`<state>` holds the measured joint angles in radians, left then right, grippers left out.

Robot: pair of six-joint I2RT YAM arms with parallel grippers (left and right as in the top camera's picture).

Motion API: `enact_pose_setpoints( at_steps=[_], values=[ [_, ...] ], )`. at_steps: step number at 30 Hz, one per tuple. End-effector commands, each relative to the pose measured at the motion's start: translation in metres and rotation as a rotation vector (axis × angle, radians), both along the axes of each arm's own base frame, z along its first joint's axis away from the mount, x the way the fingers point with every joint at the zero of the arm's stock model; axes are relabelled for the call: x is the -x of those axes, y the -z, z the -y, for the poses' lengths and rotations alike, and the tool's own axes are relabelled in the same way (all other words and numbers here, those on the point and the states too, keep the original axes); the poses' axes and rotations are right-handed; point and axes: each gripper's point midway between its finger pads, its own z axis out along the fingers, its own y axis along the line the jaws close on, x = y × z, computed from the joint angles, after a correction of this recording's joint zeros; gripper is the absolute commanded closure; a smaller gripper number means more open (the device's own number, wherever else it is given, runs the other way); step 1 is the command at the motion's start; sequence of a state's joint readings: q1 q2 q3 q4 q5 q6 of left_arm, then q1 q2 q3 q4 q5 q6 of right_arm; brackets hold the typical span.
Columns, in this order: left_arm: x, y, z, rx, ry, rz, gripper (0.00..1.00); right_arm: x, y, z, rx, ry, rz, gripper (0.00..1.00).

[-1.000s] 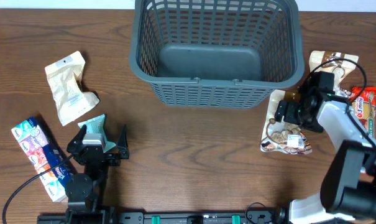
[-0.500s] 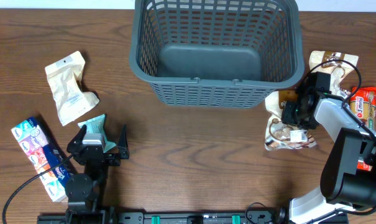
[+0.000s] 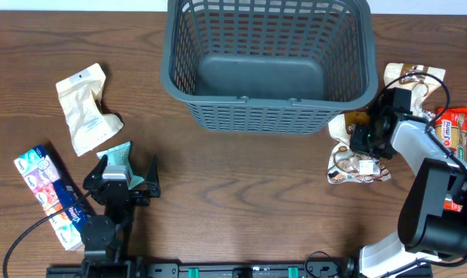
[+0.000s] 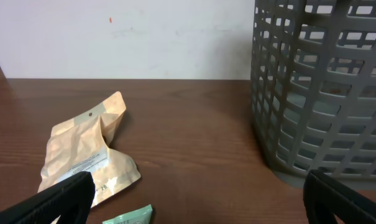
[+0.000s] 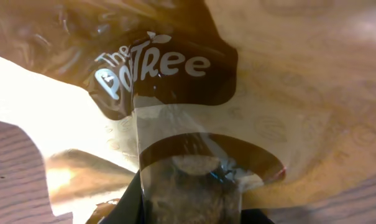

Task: Pack container
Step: 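Lift the pouch and carry it over the grey basket, release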

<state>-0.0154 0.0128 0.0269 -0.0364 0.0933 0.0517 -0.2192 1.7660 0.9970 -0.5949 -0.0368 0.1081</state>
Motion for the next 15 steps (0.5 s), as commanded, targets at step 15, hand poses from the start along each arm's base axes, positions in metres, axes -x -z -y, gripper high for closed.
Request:
enact_pose_setpoints(
  at_steps=[15],
  values=[
    [0.000,0.015,0.001,0.005,0.002,-0.038,0.01,-0.041,-0.228,0.091,0.041,0.343,0.614,0.99]
  ],
)
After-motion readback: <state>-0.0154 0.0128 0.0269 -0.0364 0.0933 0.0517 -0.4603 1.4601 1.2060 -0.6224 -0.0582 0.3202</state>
